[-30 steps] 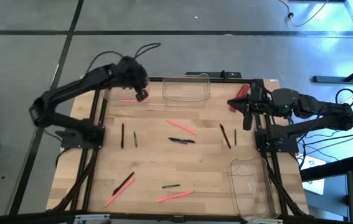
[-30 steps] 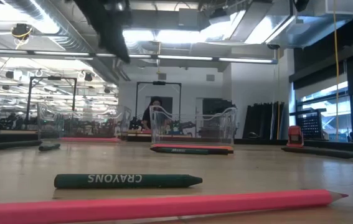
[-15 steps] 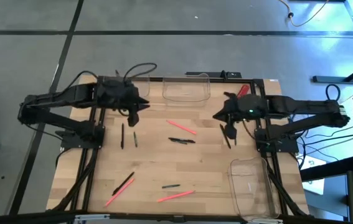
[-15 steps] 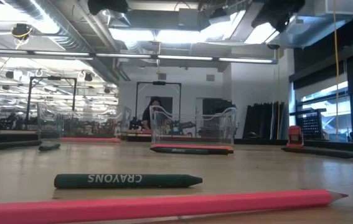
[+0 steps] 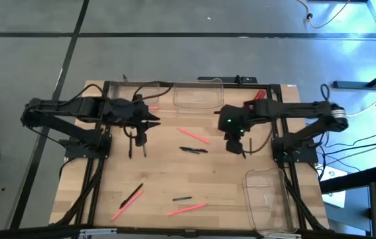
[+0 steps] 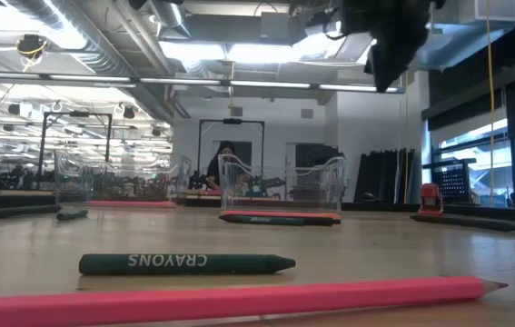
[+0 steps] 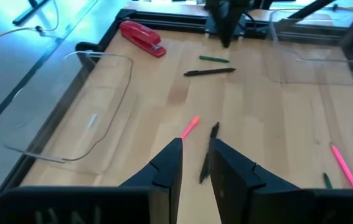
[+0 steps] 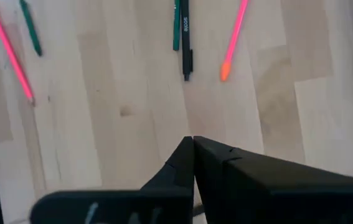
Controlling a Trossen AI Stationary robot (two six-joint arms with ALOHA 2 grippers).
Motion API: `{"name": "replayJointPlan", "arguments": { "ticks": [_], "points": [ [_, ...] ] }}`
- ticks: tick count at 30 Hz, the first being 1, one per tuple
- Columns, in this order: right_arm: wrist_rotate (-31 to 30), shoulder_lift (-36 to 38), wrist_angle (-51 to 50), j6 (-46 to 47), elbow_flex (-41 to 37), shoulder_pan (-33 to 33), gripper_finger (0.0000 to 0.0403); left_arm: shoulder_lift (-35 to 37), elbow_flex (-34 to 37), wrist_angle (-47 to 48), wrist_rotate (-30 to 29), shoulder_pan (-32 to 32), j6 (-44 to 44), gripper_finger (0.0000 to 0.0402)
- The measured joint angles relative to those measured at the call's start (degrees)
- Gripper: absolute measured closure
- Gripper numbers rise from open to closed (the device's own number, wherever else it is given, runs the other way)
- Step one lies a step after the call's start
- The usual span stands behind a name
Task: Sort crayons/erasers/pens/pencils in bins
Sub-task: Put the pen into the top right transparent bin
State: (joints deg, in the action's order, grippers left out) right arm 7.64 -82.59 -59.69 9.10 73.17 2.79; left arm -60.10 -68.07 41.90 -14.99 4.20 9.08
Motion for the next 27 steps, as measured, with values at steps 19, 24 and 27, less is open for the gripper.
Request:
{"name": "replayJointPlan", "arguments": {
  "ticks": [19, 24, 27],
  "points": [
    [1.91, -18.11, 9.93, -5.99, 5.29, -0.26, 0.0271, 0.00, 0.00, 5.73, -0.03, 6.47, -0.61, 0.0331],
    [6.12, -21.57, 12.29, -7.60, 5.27, -0.55, 0.0280, 0.04, 1.11, 9.41, -0.05, 6.50, -0.24, 0.0331],
    [5.19, -23.21, 13.68, -6.71, 5.27, -0.74, 0.0284, 0.00, 3.01, 10.49, 0.02, 6.43, 0.31, 0.0331]
  ]
}}
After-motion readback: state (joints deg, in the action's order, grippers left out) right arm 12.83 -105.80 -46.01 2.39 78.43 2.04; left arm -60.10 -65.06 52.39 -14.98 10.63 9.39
